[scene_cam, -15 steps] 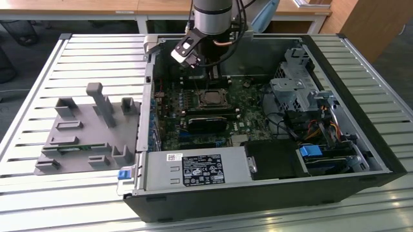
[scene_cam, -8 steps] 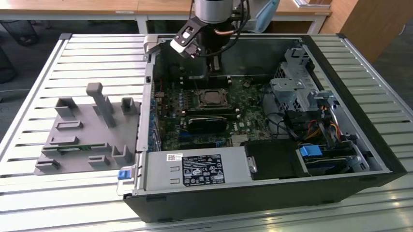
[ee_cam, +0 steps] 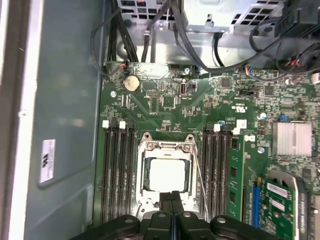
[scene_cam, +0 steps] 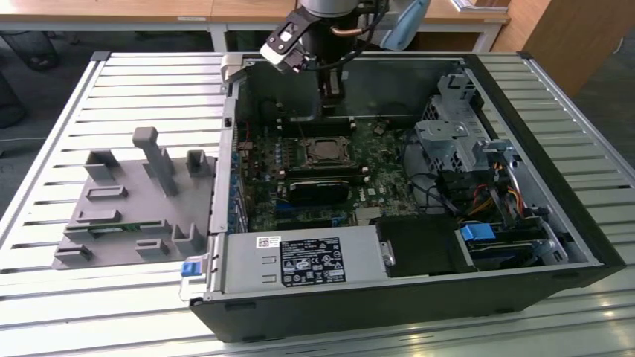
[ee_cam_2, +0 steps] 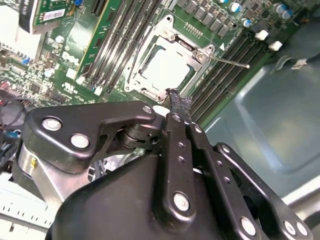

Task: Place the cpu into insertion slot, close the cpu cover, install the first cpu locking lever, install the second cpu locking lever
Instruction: 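Install the first cpu locking lever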

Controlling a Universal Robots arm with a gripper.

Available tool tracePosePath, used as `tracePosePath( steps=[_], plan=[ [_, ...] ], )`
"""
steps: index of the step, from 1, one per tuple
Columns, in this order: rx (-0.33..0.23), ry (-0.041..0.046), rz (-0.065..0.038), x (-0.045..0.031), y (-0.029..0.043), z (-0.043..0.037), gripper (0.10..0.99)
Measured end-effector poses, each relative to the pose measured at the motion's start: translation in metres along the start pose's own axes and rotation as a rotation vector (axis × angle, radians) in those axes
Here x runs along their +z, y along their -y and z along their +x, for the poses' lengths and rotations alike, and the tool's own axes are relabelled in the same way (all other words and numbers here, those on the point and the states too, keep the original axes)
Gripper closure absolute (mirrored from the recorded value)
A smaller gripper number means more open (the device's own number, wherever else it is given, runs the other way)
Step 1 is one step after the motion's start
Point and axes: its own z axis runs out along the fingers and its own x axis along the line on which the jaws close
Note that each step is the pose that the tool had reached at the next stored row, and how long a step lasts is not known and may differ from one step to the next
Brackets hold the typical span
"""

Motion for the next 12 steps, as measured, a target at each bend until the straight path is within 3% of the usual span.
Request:
tracePosePath(
  steps=[6,8,12],
  plan=[
    [0.0,0.0001,0.0,-0.0147,-0.001,0.0,0.98],
    [-0.008,-0.0006,0.0,-0.0147,-0.001,0.0,0.98],
    [-0.078,-0.0052,0.0,-0.0147,-0.001,0.0,0.98]
  ],
)
